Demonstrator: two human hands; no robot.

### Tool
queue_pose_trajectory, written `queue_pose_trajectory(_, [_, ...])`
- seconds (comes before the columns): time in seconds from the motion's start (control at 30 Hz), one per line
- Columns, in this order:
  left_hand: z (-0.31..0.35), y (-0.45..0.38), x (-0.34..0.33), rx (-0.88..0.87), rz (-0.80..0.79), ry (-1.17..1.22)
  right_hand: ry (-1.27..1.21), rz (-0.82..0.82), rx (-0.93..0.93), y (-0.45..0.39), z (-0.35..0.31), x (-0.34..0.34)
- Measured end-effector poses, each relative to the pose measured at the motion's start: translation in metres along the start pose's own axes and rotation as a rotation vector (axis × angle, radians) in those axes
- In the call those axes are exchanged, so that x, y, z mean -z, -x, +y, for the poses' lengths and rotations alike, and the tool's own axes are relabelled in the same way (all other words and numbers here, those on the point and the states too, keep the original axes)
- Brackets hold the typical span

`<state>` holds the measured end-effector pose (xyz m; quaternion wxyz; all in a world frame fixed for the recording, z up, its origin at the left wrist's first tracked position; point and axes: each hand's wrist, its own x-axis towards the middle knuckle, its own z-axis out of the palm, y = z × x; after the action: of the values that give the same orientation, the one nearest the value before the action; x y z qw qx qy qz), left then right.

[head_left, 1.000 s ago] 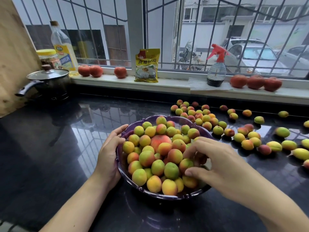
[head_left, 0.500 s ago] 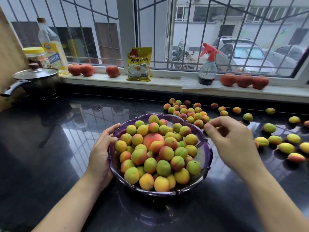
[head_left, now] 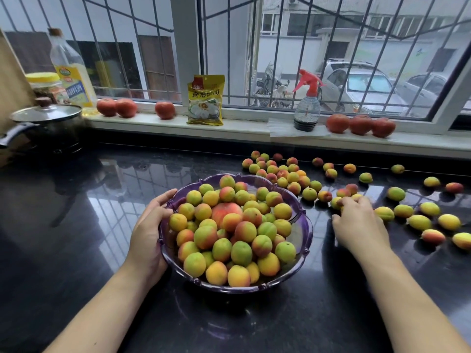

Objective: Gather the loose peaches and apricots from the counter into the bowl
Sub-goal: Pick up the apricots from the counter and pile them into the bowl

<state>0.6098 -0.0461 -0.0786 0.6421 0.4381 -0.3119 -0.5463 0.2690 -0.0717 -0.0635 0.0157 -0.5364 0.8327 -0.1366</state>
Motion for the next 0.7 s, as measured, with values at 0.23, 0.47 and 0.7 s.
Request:
queue_pose_trajectory(0.23, [-0.0008, -0.0005, 0.0005, 0.008, 0.003, 0.016, -0.051, 0.033, -0.038, -0.0027, 0.0026, 0.0003])
queue_pose_trajectory(0.47, [-0.0023, -0.0024, 0.0051, 0.023, -0.023, 0.069, -0.084, 0.069, -0.057, -0.0040, 0.0037, -0.0033])
queue_pose_trajectory(0.7, [-0.0070, -0.0058, 0.0083, 0.013, -0.012, 0.016, -0.311, 0.204, 0.003, -0.0072, 0.0064, 0.0016])
